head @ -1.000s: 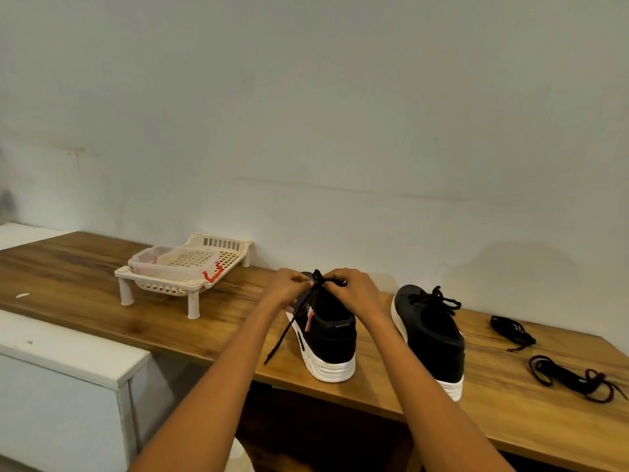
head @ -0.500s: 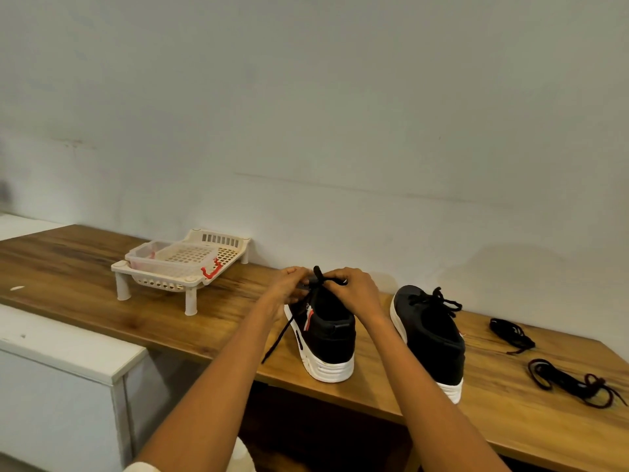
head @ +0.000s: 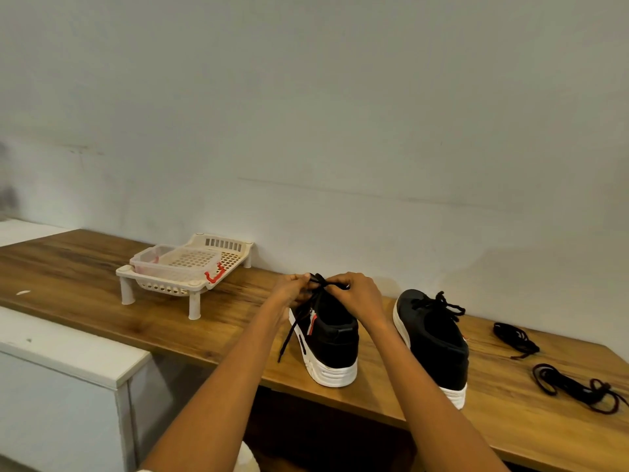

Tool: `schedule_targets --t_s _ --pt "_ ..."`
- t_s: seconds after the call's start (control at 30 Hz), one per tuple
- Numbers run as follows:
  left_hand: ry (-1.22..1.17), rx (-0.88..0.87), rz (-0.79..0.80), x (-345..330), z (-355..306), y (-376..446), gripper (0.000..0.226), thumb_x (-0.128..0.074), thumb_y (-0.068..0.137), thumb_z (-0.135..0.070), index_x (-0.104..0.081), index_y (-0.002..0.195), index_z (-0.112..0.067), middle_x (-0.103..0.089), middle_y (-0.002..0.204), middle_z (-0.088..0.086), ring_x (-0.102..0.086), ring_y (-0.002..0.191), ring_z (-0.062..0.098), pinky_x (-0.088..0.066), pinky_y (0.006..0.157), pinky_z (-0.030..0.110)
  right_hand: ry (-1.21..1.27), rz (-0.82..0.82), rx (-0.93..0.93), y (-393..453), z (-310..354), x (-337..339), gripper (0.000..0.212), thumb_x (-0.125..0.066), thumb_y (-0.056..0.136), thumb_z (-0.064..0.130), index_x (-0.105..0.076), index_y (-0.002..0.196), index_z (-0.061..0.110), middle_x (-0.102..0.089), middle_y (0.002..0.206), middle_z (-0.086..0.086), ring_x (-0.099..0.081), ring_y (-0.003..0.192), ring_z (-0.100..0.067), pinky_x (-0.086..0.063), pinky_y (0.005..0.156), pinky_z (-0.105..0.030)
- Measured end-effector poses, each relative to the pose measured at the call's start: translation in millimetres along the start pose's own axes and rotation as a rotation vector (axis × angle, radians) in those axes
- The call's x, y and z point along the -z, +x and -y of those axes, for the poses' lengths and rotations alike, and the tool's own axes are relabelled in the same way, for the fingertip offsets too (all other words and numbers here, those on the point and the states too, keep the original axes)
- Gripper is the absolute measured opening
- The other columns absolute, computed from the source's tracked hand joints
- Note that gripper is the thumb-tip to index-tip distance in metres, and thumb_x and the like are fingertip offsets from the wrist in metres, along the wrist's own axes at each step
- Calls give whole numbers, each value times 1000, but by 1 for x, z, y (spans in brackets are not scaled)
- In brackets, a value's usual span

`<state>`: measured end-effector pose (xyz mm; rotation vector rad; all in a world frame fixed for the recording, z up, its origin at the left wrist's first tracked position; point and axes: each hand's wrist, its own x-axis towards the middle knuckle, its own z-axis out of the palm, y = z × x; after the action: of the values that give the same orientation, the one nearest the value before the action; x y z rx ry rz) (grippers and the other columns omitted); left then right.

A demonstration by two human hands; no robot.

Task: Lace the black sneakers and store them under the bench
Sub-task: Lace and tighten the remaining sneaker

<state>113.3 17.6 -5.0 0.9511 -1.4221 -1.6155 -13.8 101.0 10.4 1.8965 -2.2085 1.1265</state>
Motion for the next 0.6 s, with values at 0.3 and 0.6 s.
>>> schedule_targets --t_s 0.3,0.6 --pt "336 -166 154 5 -8 -3 43 -58 87 -49 -60 106 -10 -65 98 6 -62 91 18 -51 74 23 -24 7 13 0 -1 1 26 -58 91 33 -70 112 24 -69 113 2 -62 99 -15 -47 72 -21" --pt "245 -198 18 9 1 4 16 -61 92 -15 -60 105 -6 -65 84 6 -62 70 13 -52 61 21 102 94 4 5 -6 -2 28 -61 89 36 -71 111 20 -69 112 2 -62 103 -15 -49 82 -25"
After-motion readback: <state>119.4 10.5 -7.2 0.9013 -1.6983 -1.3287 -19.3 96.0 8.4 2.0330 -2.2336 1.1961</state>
